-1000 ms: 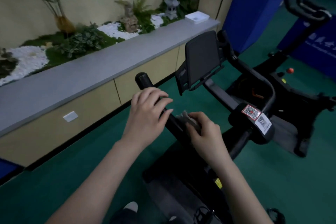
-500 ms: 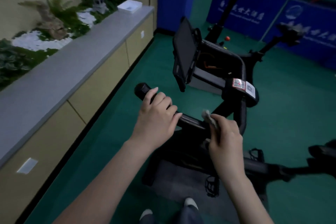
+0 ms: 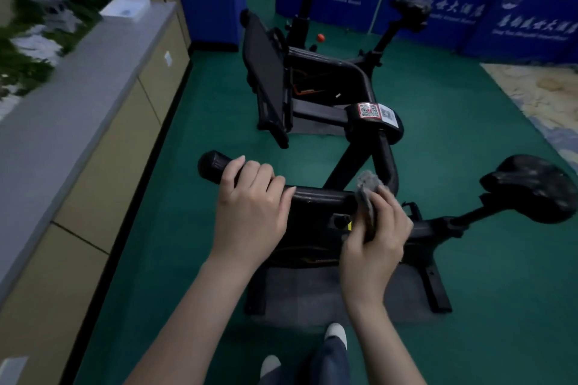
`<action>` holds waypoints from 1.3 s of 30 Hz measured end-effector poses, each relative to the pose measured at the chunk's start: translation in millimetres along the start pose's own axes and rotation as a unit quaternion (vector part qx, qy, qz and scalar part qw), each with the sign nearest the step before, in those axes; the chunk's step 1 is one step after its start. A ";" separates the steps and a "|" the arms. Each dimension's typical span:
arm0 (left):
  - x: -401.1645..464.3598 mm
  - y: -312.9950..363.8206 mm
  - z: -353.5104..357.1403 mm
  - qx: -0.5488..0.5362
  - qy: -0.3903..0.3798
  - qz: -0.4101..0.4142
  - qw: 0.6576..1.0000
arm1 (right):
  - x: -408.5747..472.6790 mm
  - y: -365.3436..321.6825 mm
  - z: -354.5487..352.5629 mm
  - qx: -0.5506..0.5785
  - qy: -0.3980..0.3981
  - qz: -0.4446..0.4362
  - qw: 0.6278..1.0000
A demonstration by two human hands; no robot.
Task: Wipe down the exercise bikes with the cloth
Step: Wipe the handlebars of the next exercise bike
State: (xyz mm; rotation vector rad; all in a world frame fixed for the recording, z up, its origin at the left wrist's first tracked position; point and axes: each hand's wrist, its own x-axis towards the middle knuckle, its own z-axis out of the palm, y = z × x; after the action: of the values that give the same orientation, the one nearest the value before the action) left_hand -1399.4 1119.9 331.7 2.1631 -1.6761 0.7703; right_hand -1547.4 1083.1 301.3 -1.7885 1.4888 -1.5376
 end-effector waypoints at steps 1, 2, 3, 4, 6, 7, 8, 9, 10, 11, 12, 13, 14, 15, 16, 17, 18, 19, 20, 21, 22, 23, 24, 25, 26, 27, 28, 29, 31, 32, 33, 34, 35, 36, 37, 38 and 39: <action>0.3 -0.5 0.4 -0.001 0.003 0.002 1.000 | 0.3 0.0 1.3 0.022 0.023 0.033 0.999; 0.4 -1.2 0.6 -0.002 0.006 0.004 1.000 | 0.8 0.2 2.8 0.036 0.040 0.059 0.997; 0.1 -1.7 1.0 -0.004 0.008 0.006 1.000 | 0.2 0.4 4.2 0.040 0.049 0.076 0.995; 0.0 -2.1 1.4 -0.004 0.010 0.008 1.000 | -1.9 -0.1 6.2 0.038 0.052 0.081 0.995; 0.4 -1.9 1.4 -0.004 0.010 0.009 1.000 | -9.7 -4.1 12.5 0.037 0.039 0.068 0.996; 0.8 -1.8 1.0 -0.004 0.010 0.009 1.000 | -14.6 -9.1 17.3 0.038 0.029 0.055 0.997; 1.0 -1.9 0.6 -0.004 0.008 0.010 1.000 | -19.7 -15.9 22.5 0.040 0.014 0.039 0.998; 0.9 -2.3 0.3 -0.003 0.006 0.013 1.000 | -24.1 -23.1 27.5 0.044 -0.003 0.020 0.999; 0.8 -3.4 0.0 -0.004 0.004 0.018 1.000 | -27.0 -28.7 31.5 0.048 -0.022 0.000 0.999; -0.1 -4.7 -0.3 -0.005 0.001 0.025 1.000 | -28.3 -31.8 33.3 0.049 -0.039 -0.017 0.998; -1.1 -6.0 -0.6 -0.009 -0.002 0.032 0.999 | -27.8 -31.9 32.7 0.049 -0.050 -0.028 0.997; -1.3 -7.0 -1.1 -0.011 -0.004 0.035 0.999 | -25.8 -29.3 30.1 0.048 -0.054 -0.032 0.997; -1.3 -7.3 -1.7 -0.013 -0.006 0.036 0.999 | -23.3 -24.9 26.8 0.045 -0.047 -0.028 0.997; -1.3 -7.2 -2.2 -0.015 -0.010 0.035 0.999 | -21.2 -20.2 23.5 0.042 -0.032 -0.015 0.998; -1.4 -7.2 -2.7 -0.018 -0.012 0.033 0.999 | -20.6 -17.9 22.7 0.041 -0.014 0.002 0.999; -1.2 -7.0 -3.1 -0.021 -0.015 0.032 0.999 | -21.9 -17.9 24.3 0.043 -0.001 0.019 0.999; -1.2 -7.1 -3.4 -0.024 -0.017 0.031 0.999 | -25.6 -20.8 27.7 0.049 0.003 0.028 0.998; -1.2 -7.3 -3.6 -0.027 -0.017 0.032 0.999 | -30.5 -25.5 32.1 0.056 -0.004 0.029 0.998; -0.9 -7.6 -3.8 -0.027 -0.017 0.034 0.999 | -35.9 -30.7 35.9 0.062 -0.018 0.024 0.998; -0.8 -7.9 -4.2 -0.026 -0.018 0.034 0.999 | -40.2 -34.7 38.3 0.068 -0.034 0.018 0.997; -0.8 -8.1 -4.4 -0.024 -0.020 0.035 0.999 | -42.5 -35.8 38.6 0.074 -0.043 0.016 0.996; -0.8 -8.0 -4.7 -0.023 -0.022 0.035 0.999 | -42.5 -34.1 37.4 0.079 -0.043 0.018 0.996; -0.8 -7.7 -4.8 -0.022 -0.024 0.034 0.999 | -41.4 -30.5 34.8 0.082 -0.035 0.025 0.996; -0.9 -7.5 -4.9 -0.022 -0.025 0.033 0.999 | -41.1 -26.3 31.2 0.085 -0.027 0.043 0.995; -1.1 -7.0 -5.0 -0.023 -0.025 0.032 0.999 | -42.1 -24.3 26.5 0.095 -0.026 0.074 0.992; -1.3 -6.6 -5.1 -0.023 -0.025 0.031 0.999 | -45.4 -23.4 21.9 0.106 -0.034 0.121 0.986; -1.3 -6.2 -5.1 -0.023 -0.023 0.030 0.999 | -50.6 -23.9 18.3 0.120 -0.048 0.178 0.975; -1.0 -5.8 -5.0 -0.024 -0.022 0.029 0.999 | -55.7 -24.9 16.3 0.142 -0.068 0.247 0.956; -0.7 -5.8 -5.0 -0.022 -0.024 0.026 0.999 | -57.6 -28.0 18.6 0.234 -0.088 0.406 0.879; -0.7 -5.7 -4.9 -0.021 -0.025 0.026 0.999 | -53.4 -29.5 22.1 0.295 -0.085 0.470 0.828; -0.9 -5.7 -4.9 -0.020 -0.026 0.026 0.999 | -47.2 -32.1 25.8 0.343 -0.080 0.510 0.784; -1.0 -5.5 -4.9 -0.020 -0.026 0.027 0.999 | -40.3 -35.4 29.7 0.376 -0.084 0.529 0.756; -0.9 -5.5 -4.7 -0.020 -0.026 0.027 0.999 | -34.4 -39.5 33.8 0.404 -0.094 0.537 0.734; -0.7 -5.5 -4.5 -0.018 -0.026 0.026 0.999 | -29.8 -44.6 36.8 0.432 -0.111 0.542 0.712; -0.5 -5.5 -4.4 -0.017 -0.025 0.025 0.999 | -27.1 -49.1 38.9 0.456 -0.131 0.549 0.688; -0.5 -5.4 -4.2 -0.015 -0.024 0.024 0.999 | -25.3 -52.9 40.4 0.472 -0.151 0.555 0.668; -0.7 -5.3 -3.9 -0.013 -0.024 0.024 0.999 | -23.9 -55.5 41.0 0.481 -0.167 0.560 0.654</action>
State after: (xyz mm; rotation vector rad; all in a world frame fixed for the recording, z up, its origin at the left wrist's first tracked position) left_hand -1395.4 1124.0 335.0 2.1462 -1.7583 0.7115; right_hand -1482.1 1110.6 318.9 -0.2674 0.8693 -0.8641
